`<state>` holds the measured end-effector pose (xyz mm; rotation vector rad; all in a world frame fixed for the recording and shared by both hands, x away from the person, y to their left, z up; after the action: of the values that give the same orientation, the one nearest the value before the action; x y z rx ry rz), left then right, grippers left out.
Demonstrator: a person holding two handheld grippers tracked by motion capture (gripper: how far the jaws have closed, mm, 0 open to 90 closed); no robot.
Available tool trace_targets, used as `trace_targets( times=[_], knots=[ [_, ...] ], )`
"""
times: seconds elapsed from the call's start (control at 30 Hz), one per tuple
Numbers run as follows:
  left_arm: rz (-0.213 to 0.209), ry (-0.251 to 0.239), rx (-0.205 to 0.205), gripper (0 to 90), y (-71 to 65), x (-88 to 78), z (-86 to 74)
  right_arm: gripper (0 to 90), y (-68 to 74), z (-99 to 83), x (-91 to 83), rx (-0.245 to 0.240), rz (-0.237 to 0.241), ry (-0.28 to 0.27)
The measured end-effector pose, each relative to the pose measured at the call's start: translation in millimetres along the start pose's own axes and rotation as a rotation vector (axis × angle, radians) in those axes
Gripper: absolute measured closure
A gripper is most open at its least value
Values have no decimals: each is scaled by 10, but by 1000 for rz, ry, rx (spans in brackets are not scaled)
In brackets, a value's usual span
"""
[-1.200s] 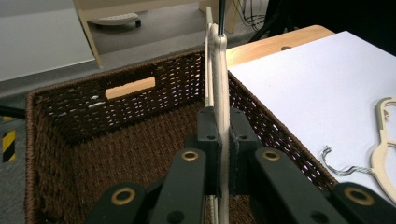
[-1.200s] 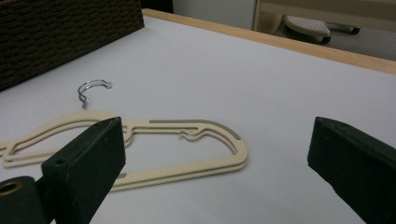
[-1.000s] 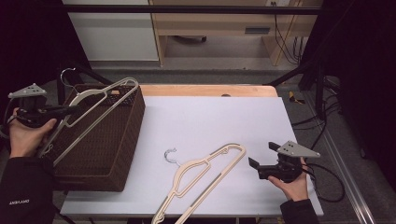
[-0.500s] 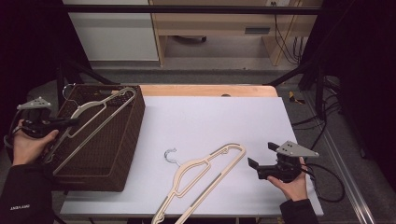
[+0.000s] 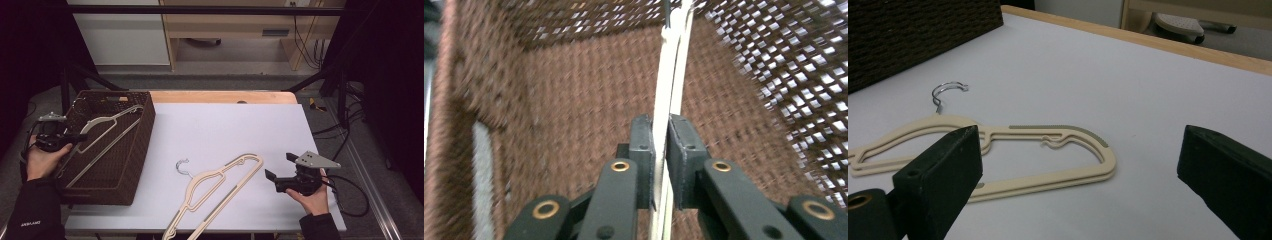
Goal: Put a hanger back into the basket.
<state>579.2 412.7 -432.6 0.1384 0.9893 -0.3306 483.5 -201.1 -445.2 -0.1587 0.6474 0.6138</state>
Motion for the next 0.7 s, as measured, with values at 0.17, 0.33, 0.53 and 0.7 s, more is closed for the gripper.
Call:
trace_targets(
  times=[0.17, 0.33, 0.53, 0.7],
  knots=[
    [12, -22, -41, 739, 82, -93, -82, 46, 3, 4, 5, 0, 3, -1],
    [10, -74, -59, 650, 75, -235, -135, 46, -2, 13, -8, 5, 5, -9],
    [-45, -210, -65, 554, -133, -472, -90, 44, -1, 14, -7, 6, 5, -9],
    [-80, -290, -27, 433, -442, -616, -31, 44, -14, 21, -24, 7, 2, -15]
  ],
)
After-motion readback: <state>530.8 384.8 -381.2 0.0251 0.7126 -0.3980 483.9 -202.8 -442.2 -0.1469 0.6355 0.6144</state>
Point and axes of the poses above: each handheld gripper's, and its own axes: x roughly forward along the jaws, z roughly out of its top, y roughly to its left, the point moved 9 cm from there along x, roughly forward along the jaws, and after that the axes turned 12 degrees about y, right-handed, at the moved point
